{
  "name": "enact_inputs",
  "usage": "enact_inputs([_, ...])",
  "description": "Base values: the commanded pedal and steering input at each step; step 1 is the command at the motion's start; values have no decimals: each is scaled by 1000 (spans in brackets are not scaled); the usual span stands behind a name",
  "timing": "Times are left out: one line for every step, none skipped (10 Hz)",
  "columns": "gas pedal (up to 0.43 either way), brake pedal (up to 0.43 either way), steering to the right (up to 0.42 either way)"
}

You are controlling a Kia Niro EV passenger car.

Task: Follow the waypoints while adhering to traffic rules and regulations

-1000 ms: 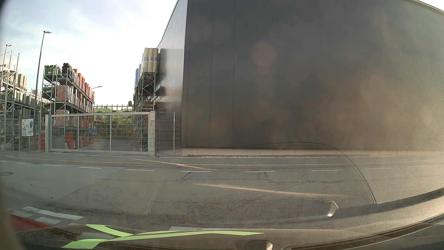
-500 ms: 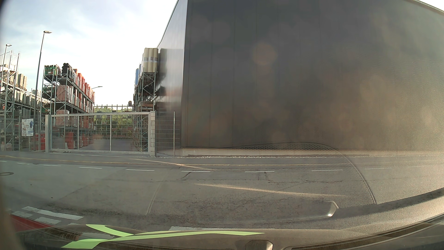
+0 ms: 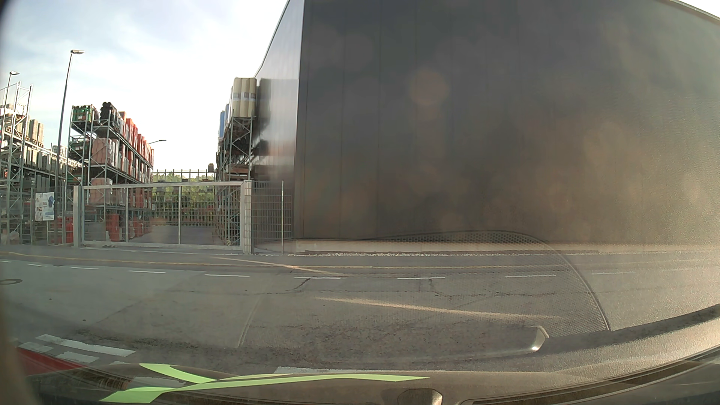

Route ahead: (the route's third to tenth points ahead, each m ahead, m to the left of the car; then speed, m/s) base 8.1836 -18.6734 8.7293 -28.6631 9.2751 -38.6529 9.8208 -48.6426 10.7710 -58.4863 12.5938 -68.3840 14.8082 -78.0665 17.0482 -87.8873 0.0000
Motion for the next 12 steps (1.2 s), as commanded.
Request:
enact_inputs([0, 543, 444])
enact_inputs([0, 543, 444])
enact_inputs([0, 543, 444])
enact_inputs([0, 543, 444])
enact_inputs([0, 543, 444])
enact_inputs([0, 543, 444])
enact_inputs([0, 543, 444])
enact_inputs([0, 543, 444])
enact_inputs([0, 543, 444])
enact_inputs([0, 543, 444])
enact_inputs([0, 543, 444])
enact_inputs([0, 543, 444])
